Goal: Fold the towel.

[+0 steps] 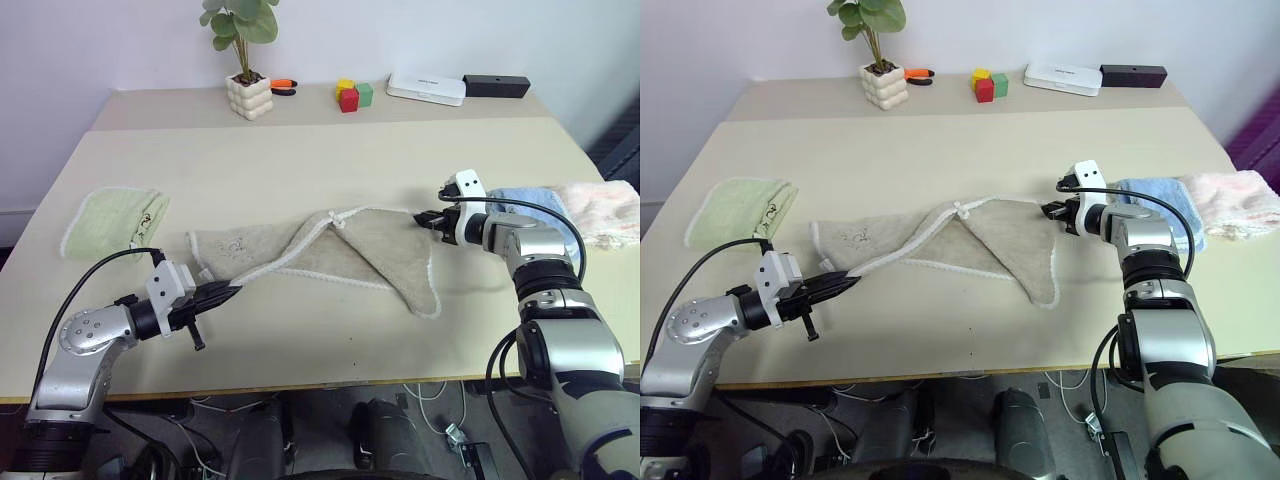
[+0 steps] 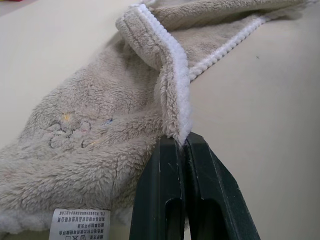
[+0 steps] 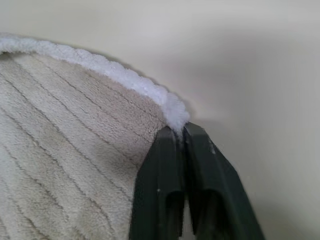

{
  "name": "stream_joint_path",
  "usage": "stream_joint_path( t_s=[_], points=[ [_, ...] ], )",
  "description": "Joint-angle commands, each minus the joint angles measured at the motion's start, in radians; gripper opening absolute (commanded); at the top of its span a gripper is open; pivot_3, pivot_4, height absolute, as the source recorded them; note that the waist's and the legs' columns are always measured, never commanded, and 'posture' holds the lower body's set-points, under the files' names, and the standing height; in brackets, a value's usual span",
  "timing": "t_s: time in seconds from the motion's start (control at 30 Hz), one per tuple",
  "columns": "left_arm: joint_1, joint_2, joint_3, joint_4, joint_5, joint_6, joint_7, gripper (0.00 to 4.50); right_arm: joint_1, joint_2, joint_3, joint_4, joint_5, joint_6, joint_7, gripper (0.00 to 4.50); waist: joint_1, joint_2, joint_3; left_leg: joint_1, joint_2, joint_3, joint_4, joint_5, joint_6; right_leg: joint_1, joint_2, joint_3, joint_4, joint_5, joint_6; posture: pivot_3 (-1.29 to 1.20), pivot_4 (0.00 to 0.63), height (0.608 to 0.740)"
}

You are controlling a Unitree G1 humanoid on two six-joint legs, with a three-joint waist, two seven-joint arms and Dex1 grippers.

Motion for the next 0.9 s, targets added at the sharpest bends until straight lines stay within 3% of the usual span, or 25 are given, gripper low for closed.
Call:
stream_joint_path(
  t_s=[0.03, 0.13, 0.23, 0.37, 0.53, 0.63, 0.73, 0.9],
  points=[
    [-0.022, -0.005, 0.004, 0.012, 0.016, -0.007, 0.027, 0.0, 0.003, -0.01, 0.003, -0.035, 0.0, 0.008, 0.028, 0.06, 0.0, 0.0, 0.0, 0.0, 0.0, 0.0, 0.0, 0.0, 0.0, 0.0, 0.0, 0.0, 0.0, 0.0, 0.0, 0.0, 0.15, 0.74],
    [-0.076, -0.014, 0.006, 0.074, 0.006, 0.058, 0.05, 0.0, 0.011, -0.02, -0.023, -0.063, 0.013, -0.037, 0.021, 0.06, 0.001, 0.0, 0.0, 0.0, 0.0, 0.0, 0.0, 0.0, 0.0, 0.0, 0.0, 0.0, 0.0, 0.0, 0.0, 0.0, 0.15, 0.74],
    [-0.211, -0.062, -0.002, 0.235, 0.099, -0.043, 0.16, 0.0, -0.006, 0.002, -0.028, -0.05, -0.001, -0.119, -0.028, 0.06, 0.006, 0.001, 0.001, 0.0, 0.0, 0.0, 0.0, 0.0, 0.0, 0.0, 0.0, 0.0, 0.0, 0.0, 0.0, 0.0, 0.15, 0.74],
    [-0.637, -0.136, -0.031, 0.71, 0.257, -0.187, 0.392, 0.0, -0.14, 0.076, -0.034, 0.09, -0.038, -0.287, -0.186, 0.06, 0.007, -0.002, 0.003, 0.0, -0.001, -0.001, 0.001, 0.005, 0.0, 0.001, 0.001, -0.001, 0.002, 0.002, -0.001, 0.0, 0.15, 0.74],
    [-1.081, -0.131, -0.072, 1.207, 0.386, -0.317, 0.594, 0.0, -0.343, 0.109, -0.002, 0.288, -0.134, -0.498, -0.383, 0.06, 0.001, -0.005, 0.005, -0.008, -0.002, -0.001, 0.001, 0.008, 0.0, -0.006, 0.0, -0.001, 0.001, 0.004, 0.001, 0.0, 0.15, 0.74],
    [-1.24, -0.095, -0.069, 1.321, 0.416, -0.346, 0.653, 0.0, -0.441, 0.095, 0.003, 0.334, -0.177, -0.593, -0.476, 0.06, -0.003, -0.006, 0.006, -0.011, -0.002, 0.003, -0.004, 0.011, -0.005, -0.011, -0.001, 0.0, 0.0, 0.004, 0.002, 0.0, 0.15, 0.74],
    [-1.378, -0.013, -0.063, 1.361, 0.446, -0.392, 0.68, 0.0, -0.529, 0.068, -0.053, 0.332, -0.137, -0.698, -0.453, 0.06, -0.014, -0.007, 0.014, -0.015, -0.002, 0.006, -0.006, 0.011, -0.005, -0.017, -0.001, -0.001, 0.0, 0.004, 0.003, 0.0, 0.15, 0.74],
    [-1.34, 0.036, -0.043, 1.349, 0.412, -0.505, 0.473, 0.0, -0.454, 0.045, -0.099, 0.283, -0.073, -0.774, -0.262, 0.06, -0.019, -0.008, 0.016, -0.015, -0.002, 0.011, -0.007, 0.01, -0.004, -0.015, -0.003, -0.002, -0.002, 0.002, 0.005, 0.0, 0.15, 0.74]
  ],
)
